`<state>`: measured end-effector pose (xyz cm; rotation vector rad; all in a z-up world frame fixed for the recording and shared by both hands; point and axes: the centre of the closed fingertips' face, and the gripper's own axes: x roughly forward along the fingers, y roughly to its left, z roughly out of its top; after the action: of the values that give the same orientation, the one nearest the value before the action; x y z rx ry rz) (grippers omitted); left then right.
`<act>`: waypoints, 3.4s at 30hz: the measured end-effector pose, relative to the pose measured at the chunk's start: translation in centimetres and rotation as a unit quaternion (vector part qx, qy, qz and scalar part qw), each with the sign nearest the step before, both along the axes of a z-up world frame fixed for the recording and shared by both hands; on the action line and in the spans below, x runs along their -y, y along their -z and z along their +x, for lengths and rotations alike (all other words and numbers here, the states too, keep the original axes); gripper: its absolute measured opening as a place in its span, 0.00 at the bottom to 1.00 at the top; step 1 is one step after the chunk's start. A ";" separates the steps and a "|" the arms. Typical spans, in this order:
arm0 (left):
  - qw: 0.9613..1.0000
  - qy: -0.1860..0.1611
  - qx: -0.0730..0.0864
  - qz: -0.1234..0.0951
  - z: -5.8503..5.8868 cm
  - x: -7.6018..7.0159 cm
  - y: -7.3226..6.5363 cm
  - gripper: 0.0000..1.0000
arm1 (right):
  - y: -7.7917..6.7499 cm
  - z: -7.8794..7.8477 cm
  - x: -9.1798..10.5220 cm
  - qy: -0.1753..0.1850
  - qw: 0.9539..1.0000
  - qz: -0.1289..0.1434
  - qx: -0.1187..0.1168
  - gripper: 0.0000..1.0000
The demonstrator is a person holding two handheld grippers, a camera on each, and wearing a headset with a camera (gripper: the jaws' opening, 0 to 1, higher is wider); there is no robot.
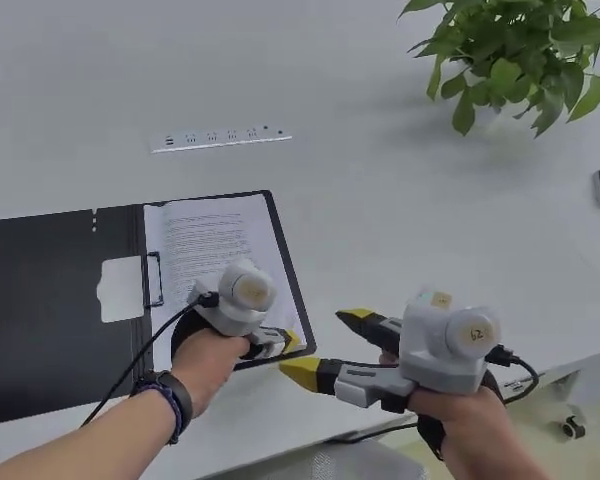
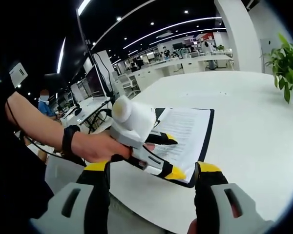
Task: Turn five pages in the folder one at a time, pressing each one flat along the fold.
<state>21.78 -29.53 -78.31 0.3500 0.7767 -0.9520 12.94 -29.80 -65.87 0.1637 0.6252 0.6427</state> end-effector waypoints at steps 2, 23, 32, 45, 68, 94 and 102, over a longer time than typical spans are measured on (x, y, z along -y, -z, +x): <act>1.000 0.006 0.013 0.009 0.0 -0.1 0.1 0.70 | 0.0 0.1 0.0 -0.001 1.000 0.001 0.000 0.70; 1.000 -0.020 0.008 -0.017 0.5 -0.7 -0.2 0.61 | 1.4 1.7 0.2 -0.017 1.000 0.015 -0.009 0.67; 0.999 -0.023 0.006 -0.021 0.6 -0.9 -0.2 0.58 | 2.8 3.2 0.3 -0.026 0.999 0.013 -0.015 0.64; 1.000 -0.018 0.003 -0.023 0.4 -1.1 -0.3 0.57 | 5.8 7.5 1.5 -0.003 0.999 0.029 -0.036 0.41; 0.999 -0.017 -0.003 -0.028 0.2 -1.4 -0.3 0.56 | 9.6 10.4 0.3 0.023 0.991 0.089 -0.098 0.34; 0.997 -0.040 -0.028 -0.057 -1.5 -2.6 -1.2 0.63 | 9.6 9.5 0.2 0.070 0.971 0.186 -0.131 0.15; 0.996 -0.053 -0.024 -0.067 -1.9 -4.2 -2.1 0.66 | 9.1 9.3 -0.9 0.067 0.970 0.192 -0.134 0.02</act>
<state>19.91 -25.31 -76.22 0.1679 0.7635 -0.9092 22.21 -28.94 -75.01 0.6575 0.7365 0.6095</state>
